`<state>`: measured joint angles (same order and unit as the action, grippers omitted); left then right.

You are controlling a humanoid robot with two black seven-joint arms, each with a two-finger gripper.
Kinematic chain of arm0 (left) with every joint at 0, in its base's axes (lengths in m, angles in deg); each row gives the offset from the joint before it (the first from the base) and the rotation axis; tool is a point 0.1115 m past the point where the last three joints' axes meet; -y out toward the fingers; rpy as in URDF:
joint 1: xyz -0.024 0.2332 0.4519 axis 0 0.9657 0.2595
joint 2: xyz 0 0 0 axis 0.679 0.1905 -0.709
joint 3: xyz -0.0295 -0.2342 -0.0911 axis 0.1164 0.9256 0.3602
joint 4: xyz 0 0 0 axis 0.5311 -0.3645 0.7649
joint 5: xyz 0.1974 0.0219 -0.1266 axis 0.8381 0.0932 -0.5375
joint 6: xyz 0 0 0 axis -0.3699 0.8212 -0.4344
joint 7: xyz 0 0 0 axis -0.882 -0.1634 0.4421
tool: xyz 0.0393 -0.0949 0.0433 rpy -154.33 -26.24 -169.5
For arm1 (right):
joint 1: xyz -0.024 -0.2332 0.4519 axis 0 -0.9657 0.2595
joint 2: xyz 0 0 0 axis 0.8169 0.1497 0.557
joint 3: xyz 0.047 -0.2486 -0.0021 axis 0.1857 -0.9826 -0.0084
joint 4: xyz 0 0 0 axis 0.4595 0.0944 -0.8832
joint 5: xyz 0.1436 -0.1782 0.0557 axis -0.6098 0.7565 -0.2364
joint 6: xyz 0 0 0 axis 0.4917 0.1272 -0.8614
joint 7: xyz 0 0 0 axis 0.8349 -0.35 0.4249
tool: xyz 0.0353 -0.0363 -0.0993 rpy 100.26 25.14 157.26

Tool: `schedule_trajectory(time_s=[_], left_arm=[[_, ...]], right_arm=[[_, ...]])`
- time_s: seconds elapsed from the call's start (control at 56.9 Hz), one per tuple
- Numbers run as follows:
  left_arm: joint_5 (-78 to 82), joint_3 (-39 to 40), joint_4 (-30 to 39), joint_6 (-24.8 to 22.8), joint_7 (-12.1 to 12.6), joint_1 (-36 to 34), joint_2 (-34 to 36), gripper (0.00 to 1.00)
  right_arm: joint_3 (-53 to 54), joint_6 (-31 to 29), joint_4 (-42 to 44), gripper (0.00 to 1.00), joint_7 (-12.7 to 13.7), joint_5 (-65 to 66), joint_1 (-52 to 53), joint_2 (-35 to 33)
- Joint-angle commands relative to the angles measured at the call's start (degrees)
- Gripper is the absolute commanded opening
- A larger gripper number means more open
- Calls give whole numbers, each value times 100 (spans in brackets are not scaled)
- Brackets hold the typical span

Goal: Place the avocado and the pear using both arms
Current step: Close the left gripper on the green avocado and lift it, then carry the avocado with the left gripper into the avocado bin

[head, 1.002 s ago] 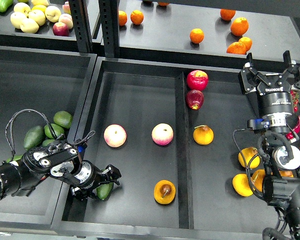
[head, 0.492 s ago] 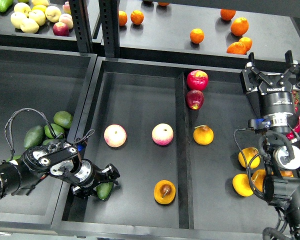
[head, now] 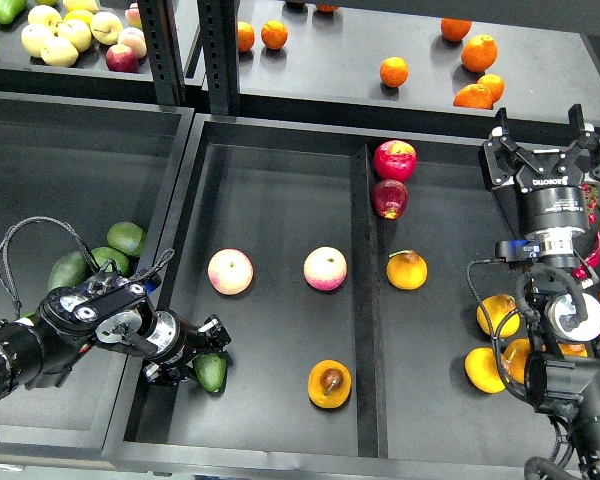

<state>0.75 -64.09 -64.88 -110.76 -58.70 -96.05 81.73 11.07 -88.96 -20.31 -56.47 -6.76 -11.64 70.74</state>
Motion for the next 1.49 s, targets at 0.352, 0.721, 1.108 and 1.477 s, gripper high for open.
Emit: schedule_trajectory(time_s=[0.352, 0.721, 1.108, 1.477], left_arm=[[-84, 103, 31, 0, 0, -453, 134, 32], [-857, 33, 57, 0, 0, -1078, 1215, 34], [-1191, -257, -4, 0, 0, -937, 2094, 37], [-1578, -318, -39, 0, 0, -603, 2314, 38]], right_arm=[[0, 0, 0, 99, 0, -9, -46, 12], [0, 0, 0, 99, 0, -9, -108, 12], [0, 0, -35, 99, 9, -26, -116, 21], [-9, 0, -35, 99, 9, -26, -117, 30]])
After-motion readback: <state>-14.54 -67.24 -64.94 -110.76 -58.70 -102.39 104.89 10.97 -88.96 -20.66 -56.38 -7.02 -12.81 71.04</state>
